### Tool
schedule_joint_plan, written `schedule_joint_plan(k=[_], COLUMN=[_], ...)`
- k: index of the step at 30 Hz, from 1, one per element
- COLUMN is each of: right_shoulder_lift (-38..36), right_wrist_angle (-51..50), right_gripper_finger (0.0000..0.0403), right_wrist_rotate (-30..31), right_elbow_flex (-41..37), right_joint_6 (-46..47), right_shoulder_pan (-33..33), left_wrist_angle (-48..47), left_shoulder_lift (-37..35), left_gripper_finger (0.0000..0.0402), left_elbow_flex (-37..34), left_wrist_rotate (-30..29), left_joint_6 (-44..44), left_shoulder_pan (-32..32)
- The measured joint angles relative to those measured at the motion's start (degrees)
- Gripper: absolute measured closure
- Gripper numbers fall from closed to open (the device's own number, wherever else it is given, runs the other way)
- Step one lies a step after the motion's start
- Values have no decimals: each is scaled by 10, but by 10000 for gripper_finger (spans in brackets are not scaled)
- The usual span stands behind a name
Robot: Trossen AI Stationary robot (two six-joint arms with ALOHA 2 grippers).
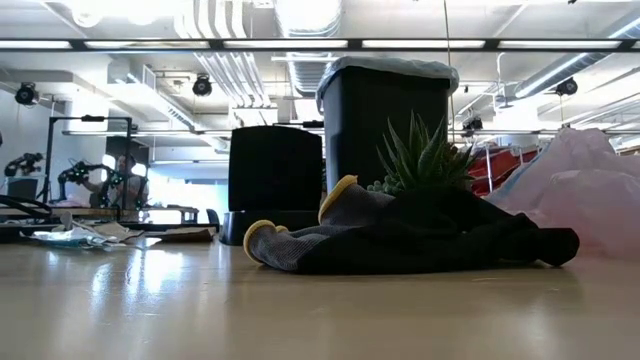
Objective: Place trash/remove bag and relplace
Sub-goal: Put the white paper into the trash bin
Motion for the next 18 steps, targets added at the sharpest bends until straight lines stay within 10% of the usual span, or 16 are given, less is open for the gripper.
schedule_joint_plan(k=[14,18], right_shoulder_lift=[-15,-26], right_wrist_angle=[-4,-4], right_gripper_finger=[382,389], right_wrist_rotate=[-24,-27], right_elbow_flex=[0,0], right_joint_6=[5,-7], right_shoulder_pan=[0,-5], left_wrist_angle=[106,115], left_shoulder_lift=[65,55], left_gripper_finger=[400,380], left_elbow_flex=[0,0], left_wrist_rotate=[-24,-51], left_joint_6=[2,4], left_shoulder_pan=[0,0])
